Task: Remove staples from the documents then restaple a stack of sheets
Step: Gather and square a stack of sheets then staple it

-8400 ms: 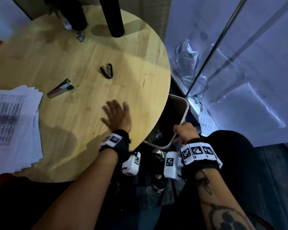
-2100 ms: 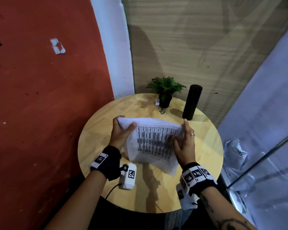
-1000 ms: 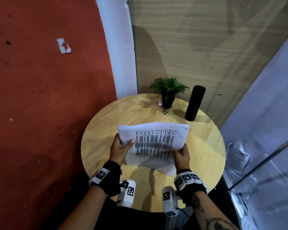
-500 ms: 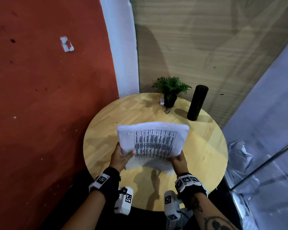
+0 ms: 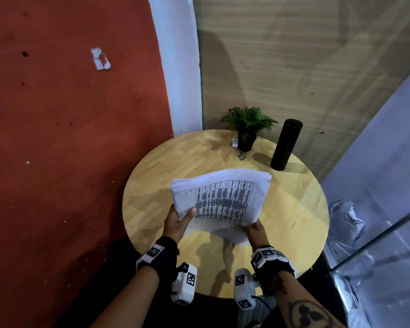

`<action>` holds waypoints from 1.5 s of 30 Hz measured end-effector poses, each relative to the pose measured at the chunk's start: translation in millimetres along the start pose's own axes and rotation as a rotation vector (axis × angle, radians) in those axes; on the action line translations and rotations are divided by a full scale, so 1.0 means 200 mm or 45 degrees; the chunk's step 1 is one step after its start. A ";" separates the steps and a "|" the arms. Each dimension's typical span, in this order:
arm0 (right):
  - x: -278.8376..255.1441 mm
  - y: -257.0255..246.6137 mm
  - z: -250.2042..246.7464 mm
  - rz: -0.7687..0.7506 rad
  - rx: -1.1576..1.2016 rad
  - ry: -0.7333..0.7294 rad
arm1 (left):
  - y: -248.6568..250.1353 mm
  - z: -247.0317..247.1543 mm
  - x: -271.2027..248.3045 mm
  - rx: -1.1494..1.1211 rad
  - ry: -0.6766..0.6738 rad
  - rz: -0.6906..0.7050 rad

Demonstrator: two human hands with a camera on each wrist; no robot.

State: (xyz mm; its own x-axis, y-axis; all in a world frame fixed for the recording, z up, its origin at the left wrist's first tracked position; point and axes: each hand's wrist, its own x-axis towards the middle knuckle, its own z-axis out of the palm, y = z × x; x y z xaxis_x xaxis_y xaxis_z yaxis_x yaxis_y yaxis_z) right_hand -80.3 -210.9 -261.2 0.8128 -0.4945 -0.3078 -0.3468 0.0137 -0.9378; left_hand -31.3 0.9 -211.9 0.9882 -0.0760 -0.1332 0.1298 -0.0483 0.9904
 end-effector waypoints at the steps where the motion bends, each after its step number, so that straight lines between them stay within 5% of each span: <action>1: -0.01 -0.01 -0.01 -0.026 -0.014 -0.015 | 0.02 -0.01 0.00 -0.051 0.006 0.022; 7: -0.13 -0.32 -0.06 -0.427 0.199 0.012 | 0.27 -0.01 0.03 -0.370 0.130 0.119; 12: -0.25 -0.49 0.01 -0.900 0.067 0.298 | 0.42 0.06 0.11 -0.297 0.308 0.146; 22: -0.28 -0.57 0.05 -1.274 -0.160 0.369 | 0.46 0.04 0.09 -0.177 0.375 0.302; 28: -0.23 -0.55 0.00 -1.268 -0.393 0.332 | 0.47 0.04 0.09 0.022 0.428 0.308; 40: -0.23 -0.55 0.00 -1.266 -0.648 0.402 | 0.47 0.06 0.12 -0.025 0.439 0.178; 43: -0.24 -0.53 -0.01 -1.250 -0.432 0.393 | 0.45 0.04 0.12 -0.118 0.333 0.122; 45: -0.22 -0.46 -0.01 -0.997 -0.048 0.308 | 0.42 0.02 0.11 -0.195 0.224 0.092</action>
State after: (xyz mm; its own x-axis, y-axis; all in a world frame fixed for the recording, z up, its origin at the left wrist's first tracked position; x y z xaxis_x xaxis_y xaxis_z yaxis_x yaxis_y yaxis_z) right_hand -84.8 -193.2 -160.7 0.7043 -0.5225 0.4806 0.2601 -0.4400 -0.8595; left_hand 0.2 -8.5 -132.6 0.9926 0.1011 -0.0669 0.0563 0.1039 0.9930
